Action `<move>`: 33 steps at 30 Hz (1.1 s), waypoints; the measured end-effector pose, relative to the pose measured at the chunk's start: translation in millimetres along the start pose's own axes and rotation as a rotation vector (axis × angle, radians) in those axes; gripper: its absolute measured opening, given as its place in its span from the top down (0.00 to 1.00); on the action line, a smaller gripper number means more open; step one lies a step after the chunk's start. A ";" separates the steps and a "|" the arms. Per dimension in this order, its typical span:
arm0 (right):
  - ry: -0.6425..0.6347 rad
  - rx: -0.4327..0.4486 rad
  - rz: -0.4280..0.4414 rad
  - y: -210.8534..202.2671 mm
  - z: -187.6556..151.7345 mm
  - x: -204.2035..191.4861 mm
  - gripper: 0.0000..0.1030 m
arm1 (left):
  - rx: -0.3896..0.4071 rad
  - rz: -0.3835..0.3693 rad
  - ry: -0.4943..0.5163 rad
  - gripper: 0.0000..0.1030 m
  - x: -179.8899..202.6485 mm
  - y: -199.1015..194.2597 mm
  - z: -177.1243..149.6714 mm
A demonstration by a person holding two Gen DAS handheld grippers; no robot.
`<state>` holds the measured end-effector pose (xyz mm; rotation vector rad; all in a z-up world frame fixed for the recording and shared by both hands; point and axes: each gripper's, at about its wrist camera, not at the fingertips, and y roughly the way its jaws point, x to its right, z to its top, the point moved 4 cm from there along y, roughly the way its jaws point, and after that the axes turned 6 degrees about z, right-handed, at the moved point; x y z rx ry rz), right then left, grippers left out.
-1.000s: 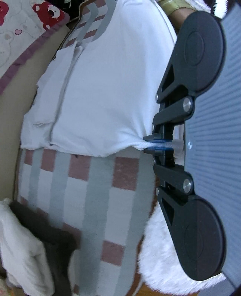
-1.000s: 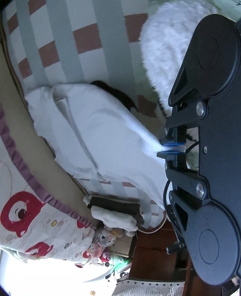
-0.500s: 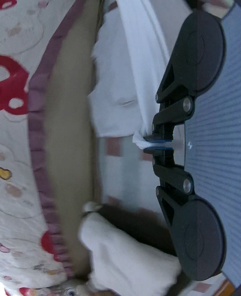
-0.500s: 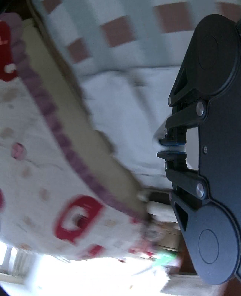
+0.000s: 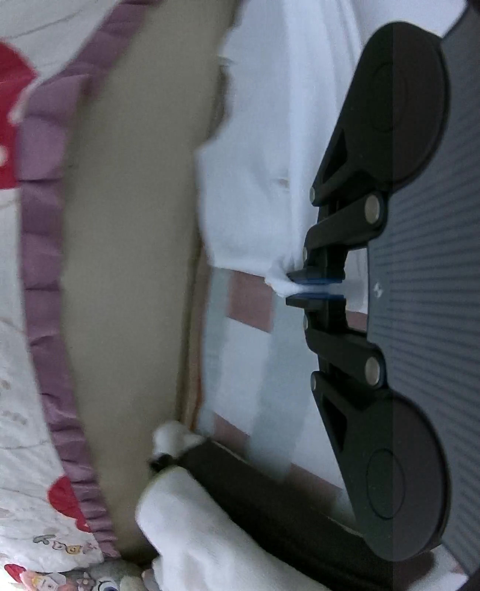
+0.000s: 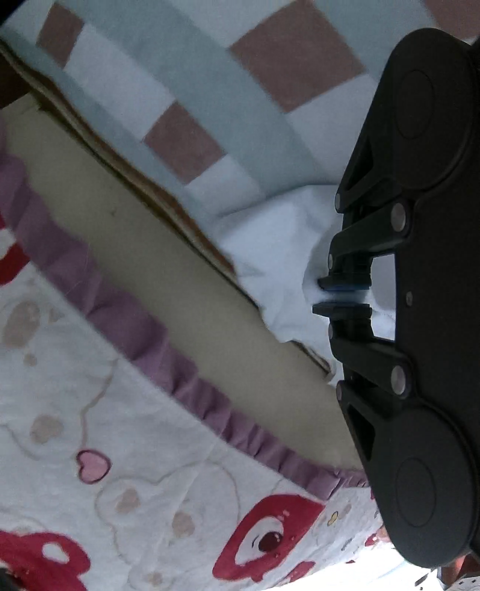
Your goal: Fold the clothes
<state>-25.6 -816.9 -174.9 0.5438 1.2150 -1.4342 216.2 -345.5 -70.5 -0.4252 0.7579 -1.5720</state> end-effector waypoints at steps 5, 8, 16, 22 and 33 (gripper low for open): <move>-0.052 0.092 0.074 24.5 23.4 8.2 0.92 | 0.010 0.026 -0.003 0.95 15.1 36.3 19.2; -0.063 0.113 0.041 47.4 24.4 24.2 0.91 | -0.015 0.041 0.008 0.94 27.8 65.4 22.8; -0.078 0.097 0.035 59.0 33.7 30.4 0.91 | -0.071 0.106 0.088 0.88 41.4 98.1 4.6; -0.086 0.109 0.037 62.6 38.5 27.5 0.87 | 0.031 0.120 -0.142 0.56 -3.8 87.7 33.4; -0.051 0.125 -0.025 32.5 37.6 22.1 0.71 | -0.126 -0.020 -0.134 0.51 -32.4 32.3 -46.2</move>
